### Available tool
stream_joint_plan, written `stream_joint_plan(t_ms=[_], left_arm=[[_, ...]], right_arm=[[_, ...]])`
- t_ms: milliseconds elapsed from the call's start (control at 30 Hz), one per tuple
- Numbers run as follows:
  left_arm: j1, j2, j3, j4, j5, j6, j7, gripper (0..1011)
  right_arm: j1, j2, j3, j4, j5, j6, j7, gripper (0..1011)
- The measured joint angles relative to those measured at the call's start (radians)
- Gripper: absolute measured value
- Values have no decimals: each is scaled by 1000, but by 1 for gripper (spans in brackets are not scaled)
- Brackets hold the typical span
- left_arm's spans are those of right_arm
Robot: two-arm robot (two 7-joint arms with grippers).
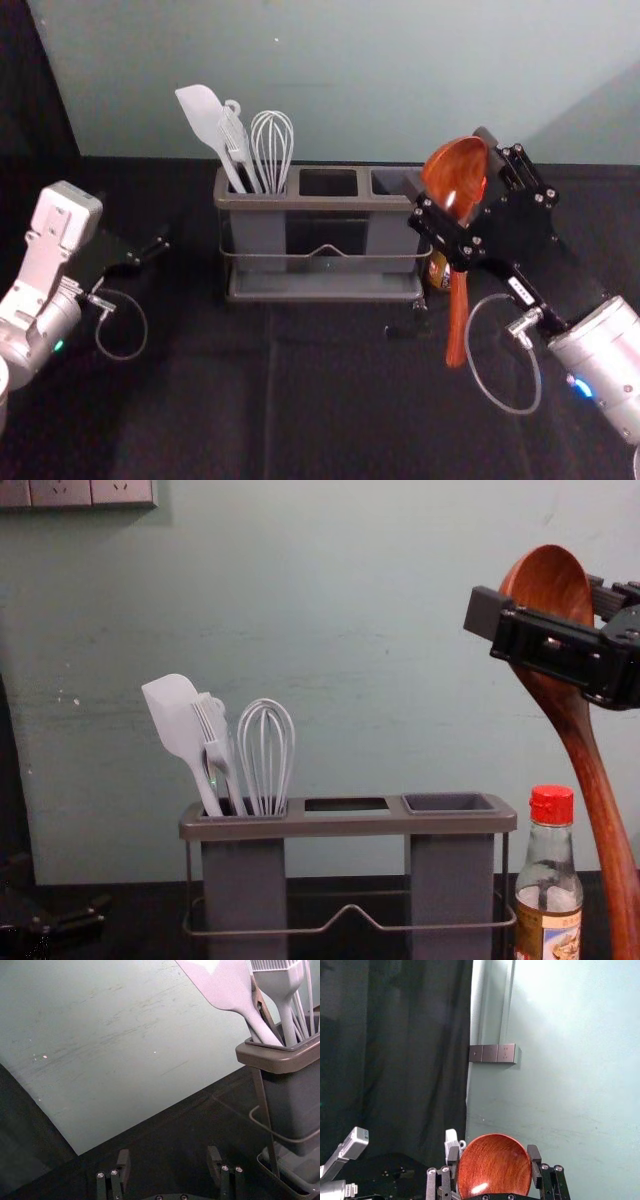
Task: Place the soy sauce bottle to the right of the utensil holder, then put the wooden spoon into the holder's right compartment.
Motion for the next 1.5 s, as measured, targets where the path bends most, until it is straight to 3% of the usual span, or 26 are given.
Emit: stream_joint_plan(t_ms=[367, 667, 967, 1100, 1500], left_arm=[[0, 0, 0, 0, 0, 0, 0, 1005], [0, 0, 0, 0, 0, 0, 0, 1005], [0, 0, 0, 0, 0, 0, 0, 1005], [0, 0, 0, 0, 0, 0, 0, 1005], [0, 0, 0, 0, 0, 0, 0, 1005]], right_arm=[[-1, 1, 0, -1, 2, 0, 4, 840], [20, 11, 5, 17, 47, 9, 5, 840], [174, 5, -12, 116, 107, 52, 34, 840], [272, 8, -35, 187, 145, 74, 72, 840], [481, -17, -103, 366, 152, 65, 106, 840]])
